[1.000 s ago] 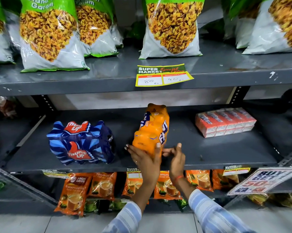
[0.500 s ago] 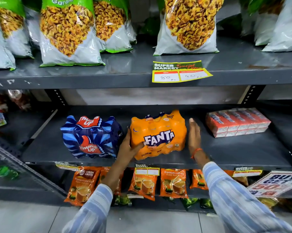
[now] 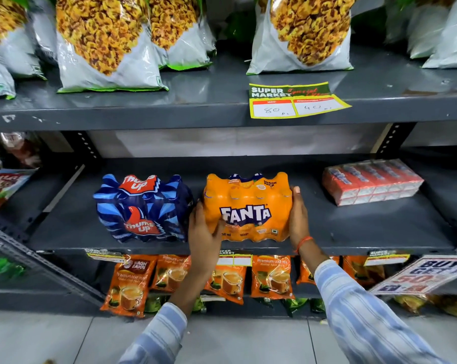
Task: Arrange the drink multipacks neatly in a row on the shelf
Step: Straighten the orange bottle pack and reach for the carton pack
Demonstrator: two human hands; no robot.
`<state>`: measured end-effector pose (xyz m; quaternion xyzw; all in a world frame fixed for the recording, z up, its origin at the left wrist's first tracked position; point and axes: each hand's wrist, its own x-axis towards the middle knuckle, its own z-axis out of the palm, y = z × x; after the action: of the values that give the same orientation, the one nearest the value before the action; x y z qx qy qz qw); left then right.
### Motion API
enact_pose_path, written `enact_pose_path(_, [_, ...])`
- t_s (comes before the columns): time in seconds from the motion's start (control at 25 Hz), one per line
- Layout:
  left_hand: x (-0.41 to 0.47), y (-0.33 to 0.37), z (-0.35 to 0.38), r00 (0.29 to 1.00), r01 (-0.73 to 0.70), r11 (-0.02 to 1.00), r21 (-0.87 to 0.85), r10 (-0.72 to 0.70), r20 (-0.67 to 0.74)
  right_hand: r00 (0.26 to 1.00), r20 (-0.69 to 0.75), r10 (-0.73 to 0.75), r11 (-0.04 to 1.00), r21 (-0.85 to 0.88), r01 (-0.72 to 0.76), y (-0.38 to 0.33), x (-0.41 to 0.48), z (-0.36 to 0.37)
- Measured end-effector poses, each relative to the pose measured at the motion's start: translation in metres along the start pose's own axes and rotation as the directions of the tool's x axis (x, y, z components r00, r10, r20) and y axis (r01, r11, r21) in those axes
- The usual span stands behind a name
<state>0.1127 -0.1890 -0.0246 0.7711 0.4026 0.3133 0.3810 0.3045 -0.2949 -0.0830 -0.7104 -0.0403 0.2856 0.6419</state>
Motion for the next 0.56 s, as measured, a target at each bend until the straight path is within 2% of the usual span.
enact_pose_path(0.04, [-0.005, 0.011, 0.005, 0.999, -0.043, 0.996, 0.072, 0.045, -0.029, 0.993, -0.047, -0.104, 0.993, 0.046, 0.106, -0.022, -0.008, 0.010])
enact_pose_path(0.08, [-0.010, 0.023, 0.011, 0.992, -0.099, 0.986, 0.136, 0.109, -0.064, 0.964, -0.129, -0.232, 0.972, 0.020, 0.236, -0.040, -0.017, 0.012])
enact_pose_path(0.16, [-0.017, 0.044, 0.024, 0.962, -0.224, 0.944, 0.243, 0.255, -0.101, 0.847, -0.245, -0.472, 0.881, -0.128, 0.455, -0.059, -0.024, 0.003])
enact_pose_path(0.28, [-0.020, 0.072, 0.053, 0.925, -0.355, 0.897, 0.262, 0.378, -0.041, 0.659, -0.268, -0.702, 0.707, -0.373, 0.601, -0.066, -0.007, -0.032])
enact_pose_path(0.36, [-0.019, 0.098, 0.080, 0.893, -0.436, 0.865, 0.251, 0.450, -0.002, 0.596, -0.244, -0.765, 0.627, -0.496, 0.601, -0.082, 0.010, -0.064])
enact_pose_path(0.4, [-0.020, 0.112, 0.096, 0.875, -0.470, 0.848, 0.244, 0.484, 0.004, 0.594, -0.240, -0.768, 0.610, -0.558, 0.563, -0.088, 0.021, -0.084])
enact_pose_path(0.48, [-0.018, 0.132, 0.125, 0.869, -0.492, 0.850, 0.186, 0.491, 0.055, 0.634, -0.232, -0.737, 0.591, -0.676, 0.440, -0.087, 0.044, -0.120])
enact_pose_path(0.56, [-0.013, 0.151, 0.170, 0.901, -0.420, 0.902, 0.098, 0.401, 0.165, 0.710, -0.211, -0.672, 0.559, -0.773, 0.299, -0.090, 0.070, -0.166])
